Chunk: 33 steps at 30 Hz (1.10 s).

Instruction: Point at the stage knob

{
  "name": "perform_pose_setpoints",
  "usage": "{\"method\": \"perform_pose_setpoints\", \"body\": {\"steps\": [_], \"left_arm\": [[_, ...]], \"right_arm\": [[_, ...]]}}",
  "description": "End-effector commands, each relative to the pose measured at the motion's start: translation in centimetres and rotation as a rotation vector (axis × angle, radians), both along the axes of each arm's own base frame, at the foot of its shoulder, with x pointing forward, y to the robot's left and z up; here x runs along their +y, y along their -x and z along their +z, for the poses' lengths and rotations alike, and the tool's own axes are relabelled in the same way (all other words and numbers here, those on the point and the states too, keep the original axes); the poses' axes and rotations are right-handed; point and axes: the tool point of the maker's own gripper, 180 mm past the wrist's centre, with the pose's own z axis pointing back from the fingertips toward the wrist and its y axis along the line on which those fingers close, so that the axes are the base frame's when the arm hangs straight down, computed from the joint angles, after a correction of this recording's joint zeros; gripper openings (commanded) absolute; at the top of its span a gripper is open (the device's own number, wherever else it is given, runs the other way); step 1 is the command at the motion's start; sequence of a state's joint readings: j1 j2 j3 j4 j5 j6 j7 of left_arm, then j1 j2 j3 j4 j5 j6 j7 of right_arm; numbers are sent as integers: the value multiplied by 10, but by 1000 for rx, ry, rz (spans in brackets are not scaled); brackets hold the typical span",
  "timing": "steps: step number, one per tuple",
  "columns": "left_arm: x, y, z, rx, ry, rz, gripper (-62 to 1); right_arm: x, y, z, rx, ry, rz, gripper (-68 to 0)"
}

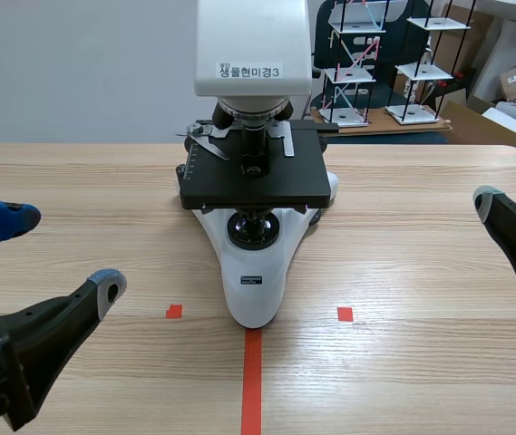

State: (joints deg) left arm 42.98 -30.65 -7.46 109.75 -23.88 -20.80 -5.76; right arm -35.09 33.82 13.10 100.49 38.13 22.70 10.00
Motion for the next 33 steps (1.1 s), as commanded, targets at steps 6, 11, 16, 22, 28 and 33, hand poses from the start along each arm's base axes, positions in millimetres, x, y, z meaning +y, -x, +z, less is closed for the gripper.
{"method": "perform_pose_setpoints", "body": {"steps": [6,11,16,22,28,33], "left_arm": [[-3,-1,7,-19,18,-7,14],[-3,-1,7,-19,18,-7,14],[-3,-1,7,-19,18,-7,14],[-3,-1,7,-19,17,-7,14],[-3,-1,7,-19,17,-7,14],[-3,-1,7,-19,17,-7,14]], "right_arm": [[0,-5,12,-48,-10,4,4],[3,-5,31,-137,-37,16,4],[15,-3,27,-129,44,47,4],[23,1,19,-99,52,75,4],[23,2,17,-90,56,79,4],[23,2,14,-80,73,81,-201]]}}
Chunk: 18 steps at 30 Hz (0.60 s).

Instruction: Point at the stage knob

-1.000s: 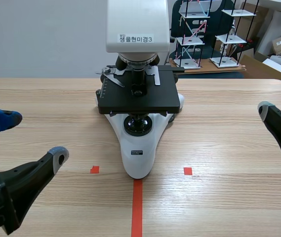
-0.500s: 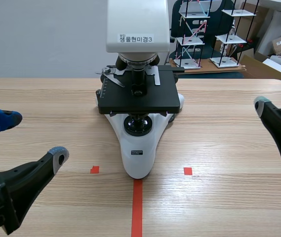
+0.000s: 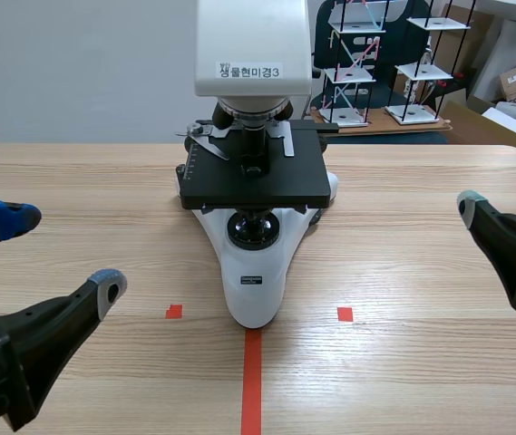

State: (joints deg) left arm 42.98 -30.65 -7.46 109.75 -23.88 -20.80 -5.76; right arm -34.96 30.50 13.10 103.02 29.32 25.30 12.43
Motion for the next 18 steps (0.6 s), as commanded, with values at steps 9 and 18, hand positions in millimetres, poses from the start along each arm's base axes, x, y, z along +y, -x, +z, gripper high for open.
{"method": "perform_pose_setpoints", "body": {"steps": [9,18], "left_arm": [[-3,-1,7,-19,17,-7,14],[-3,-1,7,-20,17,-7,14]], "right_arm": [[6,-10,-9,11,34,-4,-674],[5,-46,-40,-18,37,-25,-675]]}}
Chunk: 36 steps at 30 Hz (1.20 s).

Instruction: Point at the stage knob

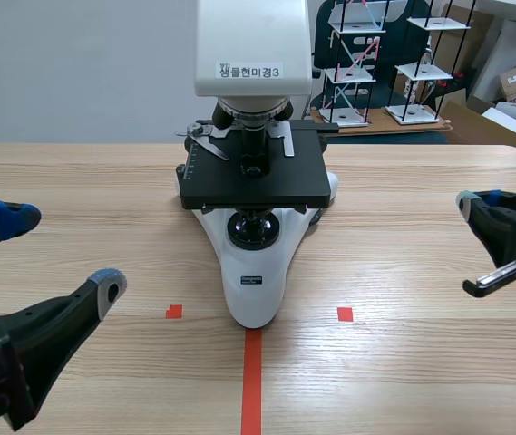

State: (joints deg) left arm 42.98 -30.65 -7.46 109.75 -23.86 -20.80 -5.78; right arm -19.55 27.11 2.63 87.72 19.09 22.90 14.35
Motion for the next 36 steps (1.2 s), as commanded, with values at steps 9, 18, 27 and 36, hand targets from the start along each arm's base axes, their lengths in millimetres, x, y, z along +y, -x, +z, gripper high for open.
{"method": "perform_pose_setpoints", "body": {"steps": [9,18,27,36], "left_arm": [[-3,-1,7,-19,18,-7,14],[-3,-1,7,-20,18,-7,14],[-3,-1,7,-20,18,-7,14],[-3,-1,7,-20,18,-7,14]], "right_arm": [[16,-42,-20,-119,-62,85,-675],[38,-74,-14,-232,-138,144,-675],[61,-85,-7,-253,-129,212,-675],[61,-85,-11,-239,-123,209,-675]]}}
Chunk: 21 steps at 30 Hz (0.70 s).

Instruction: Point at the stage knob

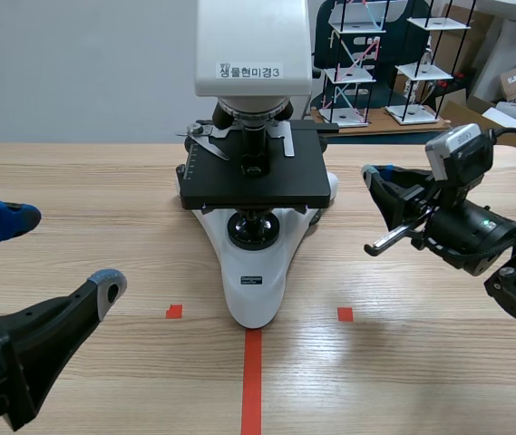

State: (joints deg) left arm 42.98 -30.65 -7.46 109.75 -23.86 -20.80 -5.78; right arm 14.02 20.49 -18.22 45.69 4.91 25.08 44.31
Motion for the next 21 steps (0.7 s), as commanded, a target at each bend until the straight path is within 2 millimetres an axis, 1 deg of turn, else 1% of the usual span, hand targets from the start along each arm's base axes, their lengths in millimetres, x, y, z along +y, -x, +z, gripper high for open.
{"method": "perform_pose_setpoints", "body": {"steps": [1,21], "left_arm": [[-3,-1,7,-20,18,-7,14],[-3,-1,7,-20,19,-7,14]], "right_arm": [[-4,-5,17,-48,-8,-4,-675],[0,-6,13,-33,-10,-7,-675]]}}
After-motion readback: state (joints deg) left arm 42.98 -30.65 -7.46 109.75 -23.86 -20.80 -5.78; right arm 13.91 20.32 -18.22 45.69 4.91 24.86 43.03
